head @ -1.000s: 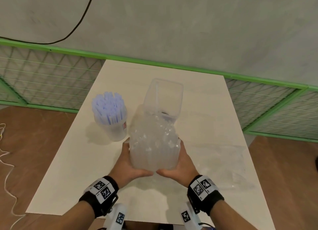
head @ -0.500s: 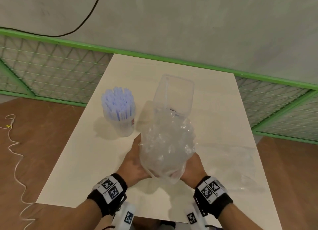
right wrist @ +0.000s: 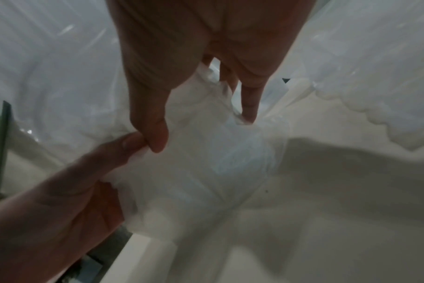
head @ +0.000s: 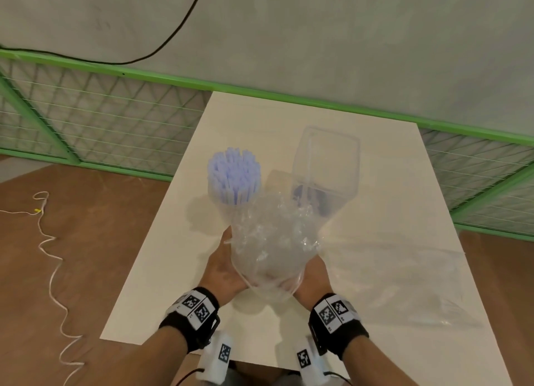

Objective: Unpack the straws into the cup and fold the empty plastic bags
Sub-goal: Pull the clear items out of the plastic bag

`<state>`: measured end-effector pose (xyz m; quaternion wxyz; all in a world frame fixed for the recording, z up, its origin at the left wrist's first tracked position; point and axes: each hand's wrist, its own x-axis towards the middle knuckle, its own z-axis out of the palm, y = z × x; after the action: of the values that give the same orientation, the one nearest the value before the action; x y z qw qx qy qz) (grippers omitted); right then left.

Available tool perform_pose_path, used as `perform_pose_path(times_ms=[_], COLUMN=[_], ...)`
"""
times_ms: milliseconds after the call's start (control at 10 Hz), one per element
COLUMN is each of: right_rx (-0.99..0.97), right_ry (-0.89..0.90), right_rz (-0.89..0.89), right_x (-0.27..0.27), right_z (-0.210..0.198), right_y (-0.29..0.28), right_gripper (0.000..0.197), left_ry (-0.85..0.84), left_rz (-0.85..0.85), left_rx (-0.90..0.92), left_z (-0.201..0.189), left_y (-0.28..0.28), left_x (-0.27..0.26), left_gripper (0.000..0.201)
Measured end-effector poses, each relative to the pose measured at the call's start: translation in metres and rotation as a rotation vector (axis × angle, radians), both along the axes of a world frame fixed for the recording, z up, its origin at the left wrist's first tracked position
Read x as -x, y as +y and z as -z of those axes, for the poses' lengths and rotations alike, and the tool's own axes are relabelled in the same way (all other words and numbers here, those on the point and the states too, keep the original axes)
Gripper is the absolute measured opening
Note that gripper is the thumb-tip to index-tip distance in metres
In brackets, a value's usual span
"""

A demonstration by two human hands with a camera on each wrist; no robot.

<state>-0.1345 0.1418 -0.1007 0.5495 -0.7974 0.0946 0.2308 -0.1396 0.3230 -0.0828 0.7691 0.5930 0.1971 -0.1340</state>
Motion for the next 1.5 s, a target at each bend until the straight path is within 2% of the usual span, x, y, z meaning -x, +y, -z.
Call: perform_pose_path(times_ms=[100, 200, 300, 400, 500, 600, 700, 800, 900, 1000, 1100, 1200, 1400, 1500], right_rx=[0.023, 0.2, 0.113, -0.007, 0.075, 0.114, 0.098, 0.095, 0.071, 0.064, 0.096, 0.131, 0.182, 0.221], right_ry=[-0.162, -0.5, -0.416, -0.519, -0.604, -0.613, -0.679, -0.745, -0.758, -0.768, -0.781, -0.82, -0.887, -0.917], right_rz=[-0.206, -0.372, -0.292, -0.189, -0.314, -0.392, -0.406, -0.425, -0.449, -0.456, -0.468, -0.502, -0.495, -0.445], right_x=[0.002, 0.006, 0.009, 0.001, -0.011, -0.019, -0.024, -0.028, -0.03, -0.031, -0.032, -0.035, -0.032, -0.029], right_z=[-0.039, -0.064, -0.073, -0.102, -0.117, -0.118, -0.115, -0.11, -0.109, -0.108, -0.109, -0.111, -0.109, -0.106], right_y=[0.007, -0.016, -0.046, -0.056, -0.055, -0.053, -0.054, -0.052, -0.049, -0.046, -0.043, -0.041, -0.036, -0.033], right_gripper=[0.012, 0.063, 0.112, 0.085, 0.075, 0.068, 0.059, 0.051, 0.049, 0.046, 0.044, 0.035, 0.023, 0.025], left_ry=[0.075, 0.098, 0.015, 0.012, -0.055, 0.09, 0.177, 0.26, 0.323, 0.254, 0.295, 0.286, 0.345, 0.369], left_rz=[0.126, 0.076, 0.049, 0.088, 0.091, 0.069, -0.051, -0.123, -0.109, -0.134, -0.188, -0.184, -0.199, -0.195], left_rx=[0.045, 0.024, -0.065, -0.184, -0.239, -0.095, -0.007, 0.112, 0.107, 0.212, 0.36, 0.383, 0.416, 0.514], left_z=[-0.006, 0.0, 0.003, -0.001, 0.0, -0.003, -0.007, -0.013, -0.011, -0.019, -0.021, -0.022, -0.027, -0.024], left_y=[0.0, 0.001, -0.001, 0.0, 0.001, 0.0, -0.002, -0.007, -0.003, -0.008, -0.009, -0.007, -0.004, -0.003], left_x=[-0.003, -0.008, -0.003, -0.002, 0.003, 0.007, 0.007, 0.006, 0.007, 0.006, 0.004, 0.006, 0.004, 0.001], left_gripper=[0.101, 0.103, 0.104, 0.109, 0.111, 0.105, 0.057, 0.059, 0.056, 0.033, 0.042, 0.048, 0.035, 0.028])
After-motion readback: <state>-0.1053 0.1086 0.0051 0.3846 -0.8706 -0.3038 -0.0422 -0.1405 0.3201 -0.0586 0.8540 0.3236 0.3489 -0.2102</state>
